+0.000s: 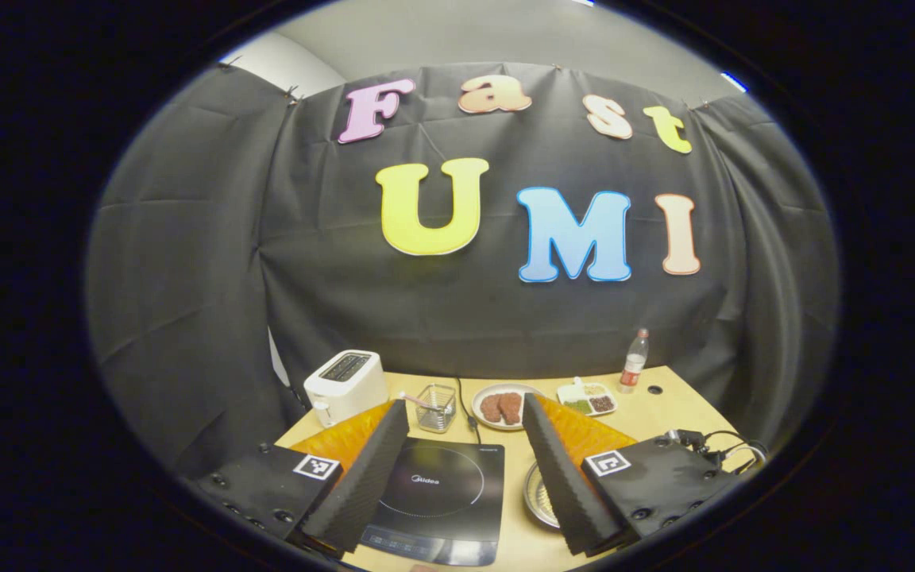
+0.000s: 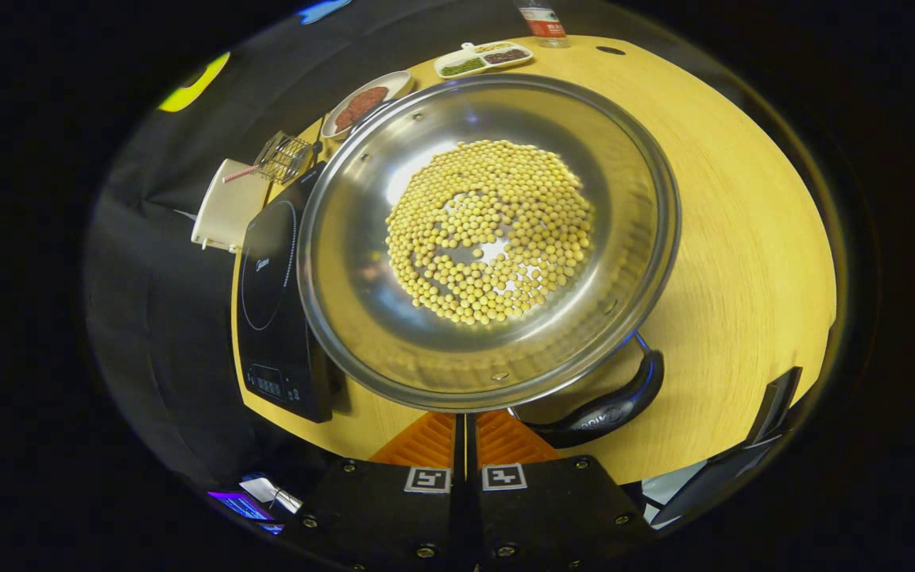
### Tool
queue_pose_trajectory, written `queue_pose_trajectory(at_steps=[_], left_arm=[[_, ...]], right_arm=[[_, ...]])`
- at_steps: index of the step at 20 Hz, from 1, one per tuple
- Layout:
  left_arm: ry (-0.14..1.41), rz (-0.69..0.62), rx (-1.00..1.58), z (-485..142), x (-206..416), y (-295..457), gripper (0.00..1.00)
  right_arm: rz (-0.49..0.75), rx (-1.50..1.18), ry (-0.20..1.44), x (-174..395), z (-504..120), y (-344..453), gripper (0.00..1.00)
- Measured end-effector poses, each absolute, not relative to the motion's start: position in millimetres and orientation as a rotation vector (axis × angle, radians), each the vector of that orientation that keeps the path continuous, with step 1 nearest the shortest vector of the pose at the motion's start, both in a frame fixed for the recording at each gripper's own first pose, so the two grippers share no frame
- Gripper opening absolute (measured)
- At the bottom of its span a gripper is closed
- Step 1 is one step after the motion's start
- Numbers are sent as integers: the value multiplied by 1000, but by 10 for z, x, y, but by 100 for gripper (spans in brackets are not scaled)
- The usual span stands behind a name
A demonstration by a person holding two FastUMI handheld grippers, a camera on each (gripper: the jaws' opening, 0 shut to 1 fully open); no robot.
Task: First push the handle of the pot to place it horizontally, then grasp the pot with both hands and set it on the induction cooktop.
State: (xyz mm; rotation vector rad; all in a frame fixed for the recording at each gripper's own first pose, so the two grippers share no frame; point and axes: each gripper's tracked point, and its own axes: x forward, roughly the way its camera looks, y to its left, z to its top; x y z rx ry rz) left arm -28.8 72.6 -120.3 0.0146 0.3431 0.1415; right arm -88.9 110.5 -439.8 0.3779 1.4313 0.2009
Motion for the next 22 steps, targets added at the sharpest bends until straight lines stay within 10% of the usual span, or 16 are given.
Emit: queue_pose_trajectory(at_steps=[22], left_arm=[[360, 95, 20, -1297, -113, 442, 100]], right_arm=[[3, 287, 1431, -632, -4519, -63, 1]])
